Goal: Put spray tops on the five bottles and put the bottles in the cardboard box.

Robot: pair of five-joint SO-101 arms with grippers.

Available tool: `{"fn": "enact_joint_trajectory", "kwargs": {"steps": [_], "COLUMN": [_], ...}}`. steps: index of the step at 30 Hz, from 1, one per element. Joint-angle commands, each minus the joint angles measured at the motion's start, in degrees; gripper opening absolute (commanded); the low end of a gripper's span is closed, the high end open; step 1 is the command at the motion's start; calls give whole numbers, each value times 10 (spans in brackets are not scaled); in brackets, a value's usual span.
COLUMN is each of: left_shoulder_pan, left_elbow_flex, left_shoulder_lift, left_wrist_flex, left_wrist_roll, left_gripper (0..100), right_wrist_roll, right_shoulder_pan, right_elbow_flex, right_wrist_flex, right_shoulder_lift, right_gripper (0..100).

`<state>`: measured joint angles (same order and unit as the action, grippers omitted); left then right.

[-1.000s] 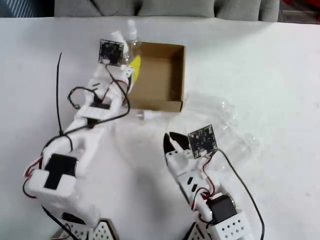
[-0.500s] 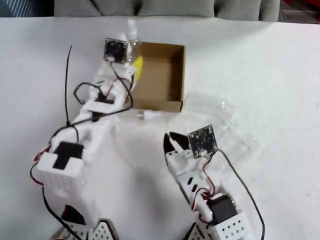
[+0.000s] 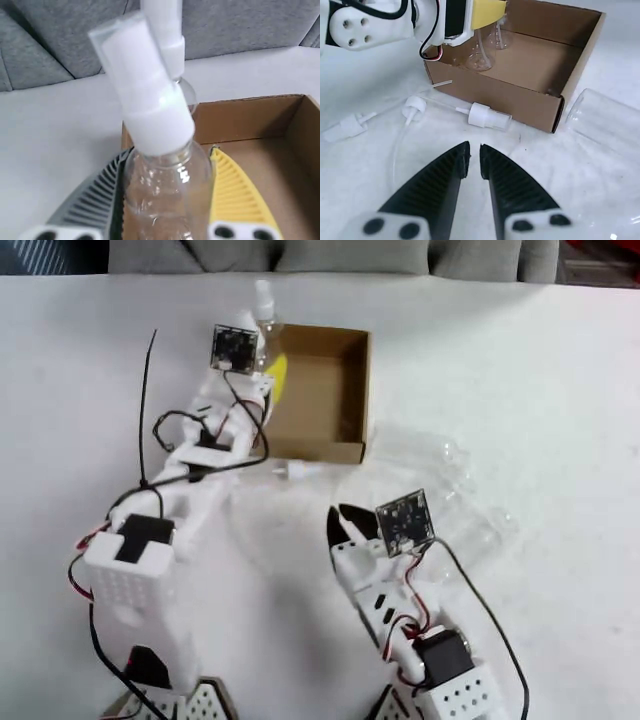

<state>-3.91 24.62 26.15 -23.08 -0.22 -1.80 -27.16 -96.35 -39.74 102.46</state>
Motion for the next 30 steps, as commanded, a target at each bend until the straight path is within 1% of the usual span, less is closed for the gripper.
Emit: {"fn": "enact_joint_trajectory", "kwargs": {"steps": [1,15,17,21,23,27,30], "left_shoulder_pan": [6,7,7,7,7,14,15], "left_elbow_flex": [-37,-32,-32,-27,-24,-24,-23], "left_shoulder_lift": [0,1,1,4,1,0,0], "left_wrist_flex": [-15,-15,-15,-12,-12,-12,-12], "left_wrist_roll": [1,1,2,5,25,36,37], "left_gripper": [24,30,70,199,243,295,316], "right_wrist_roll": [3,1,1,1,2,3,4], "right_shoulder_pan": [7,7,7,7,7,7,7], "right_elbow_flex": [-5,-5,-5,-5,-5,-5,-5], "right_wrist_flex": [10,10,10,10,10,10,10], "right_shoulder_lift": [5,4,4,4,4,4,4], "right_gripper": [15,15,15,15,15,15,15]}}
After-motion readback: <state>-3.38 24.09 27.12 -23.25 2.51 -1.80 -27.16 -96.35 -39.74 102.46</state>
